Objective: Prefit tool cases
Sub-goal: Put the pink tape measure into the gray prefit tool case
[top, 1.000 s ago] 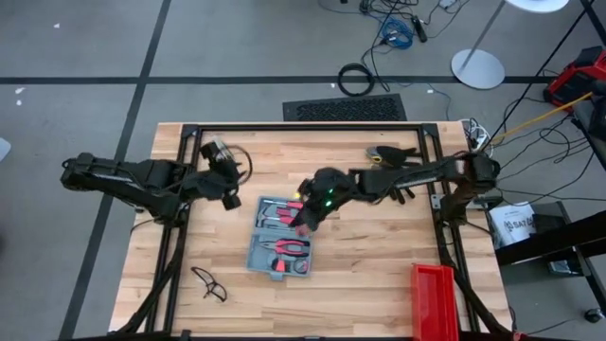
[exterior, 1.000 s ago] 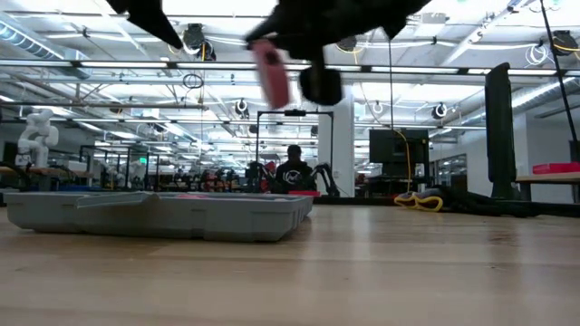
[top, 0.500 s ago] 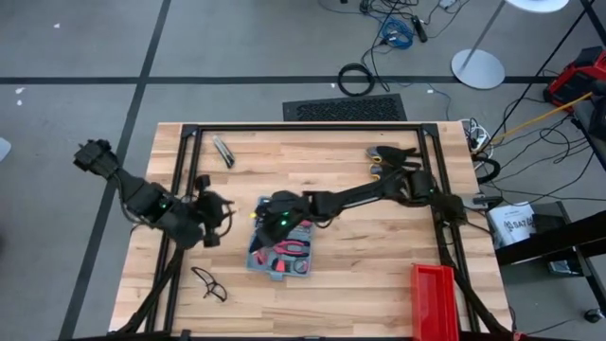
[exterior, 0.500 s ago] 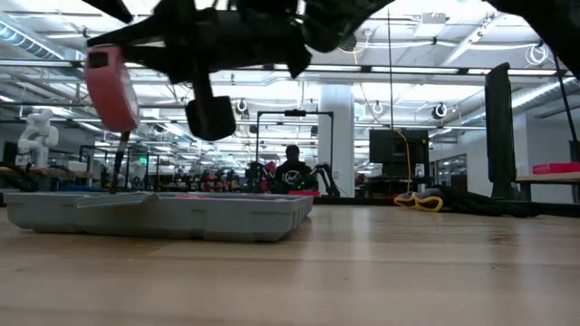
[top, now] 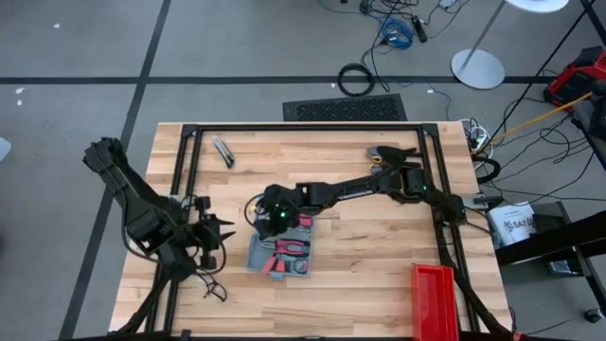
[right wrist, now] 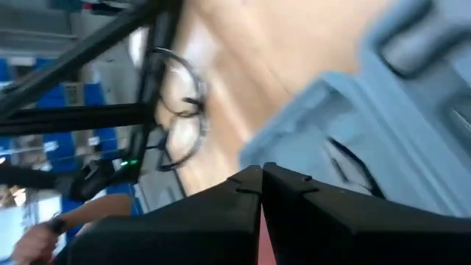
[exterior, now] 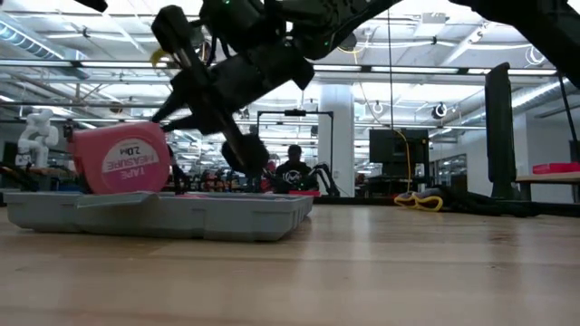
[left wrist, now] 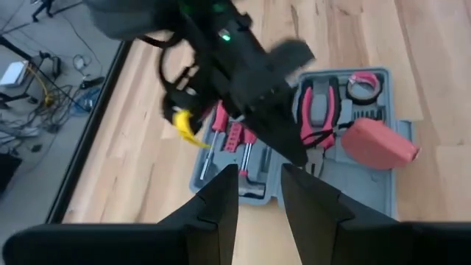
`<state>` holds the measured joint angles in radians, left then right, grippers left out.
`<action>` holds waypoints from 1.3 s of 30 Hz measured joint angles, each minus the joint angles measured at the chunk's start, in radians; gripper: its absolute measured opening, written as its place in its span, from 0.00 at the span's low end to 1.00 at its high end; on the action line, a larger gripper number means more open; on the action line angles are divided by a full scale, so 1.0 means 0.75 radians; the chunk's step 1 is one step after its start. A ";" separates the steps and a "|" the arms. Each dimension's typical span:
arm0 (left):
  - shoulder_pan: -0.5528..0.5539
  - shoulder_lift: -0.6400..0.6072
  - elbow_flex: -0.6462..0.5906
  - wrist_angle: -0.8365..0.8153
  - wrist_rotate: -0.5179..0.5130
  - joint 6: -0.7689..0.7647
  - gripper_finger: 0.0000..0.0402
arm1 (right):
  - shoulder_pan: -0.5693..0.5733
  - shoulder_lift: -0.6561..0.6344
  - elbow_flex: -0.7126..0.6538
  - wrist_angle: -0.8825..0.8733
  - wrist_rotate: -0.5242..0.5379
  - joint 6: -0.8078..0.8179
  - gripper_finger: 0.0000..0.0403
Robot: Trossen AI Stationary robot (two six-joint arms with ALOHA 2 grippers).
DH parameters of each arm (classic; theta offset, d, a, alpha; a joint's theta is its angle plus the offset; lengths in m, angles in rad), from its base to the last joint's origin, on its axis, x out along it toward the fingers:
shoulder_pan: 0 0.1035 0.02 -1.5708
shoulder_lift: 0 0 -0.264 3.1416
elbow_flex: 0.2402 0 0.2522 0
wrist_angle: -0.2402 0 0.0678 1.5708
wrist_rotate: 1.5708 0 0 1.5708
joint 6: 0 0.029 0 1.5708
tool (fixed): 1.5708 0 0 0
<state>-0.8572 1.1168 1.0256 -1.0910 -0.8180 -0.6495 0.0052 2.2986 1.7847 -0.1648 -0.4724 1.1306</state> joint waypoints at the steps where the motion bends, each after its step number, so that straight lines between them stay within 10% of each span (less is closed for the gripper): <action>1: -0.006 0.009 0.000 -0.004 -0.001 -0.002 0.28 | -0.002 0.000 0.000 0.039 -0.019 -0.016 0.00; 7: -0.035 0.026 -0.001 -0.092 -0.009 -0.178 0.28 | -0.016 -0.064 0.063 -0.101 -0.202 -0.543 0.00; 16: -0.071 0.021 -0.001 -0.214 -0.220 -0.339 0.28 | 0.178 -0.169 0.082 -0.730 0.360 -1.644 0.00; 39: -0.070 0.019 -0.001 -0.150 -0.421 -0.379 0.28 | 0.218 0.022 0.142 -0.246 0.491 -1.478 0.00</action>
<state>-0.9096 1.1313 1.0252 -1.2033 -1.1339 -0.9337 0.1690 2.3150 1.8912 -0.3493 -0.1044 0.0219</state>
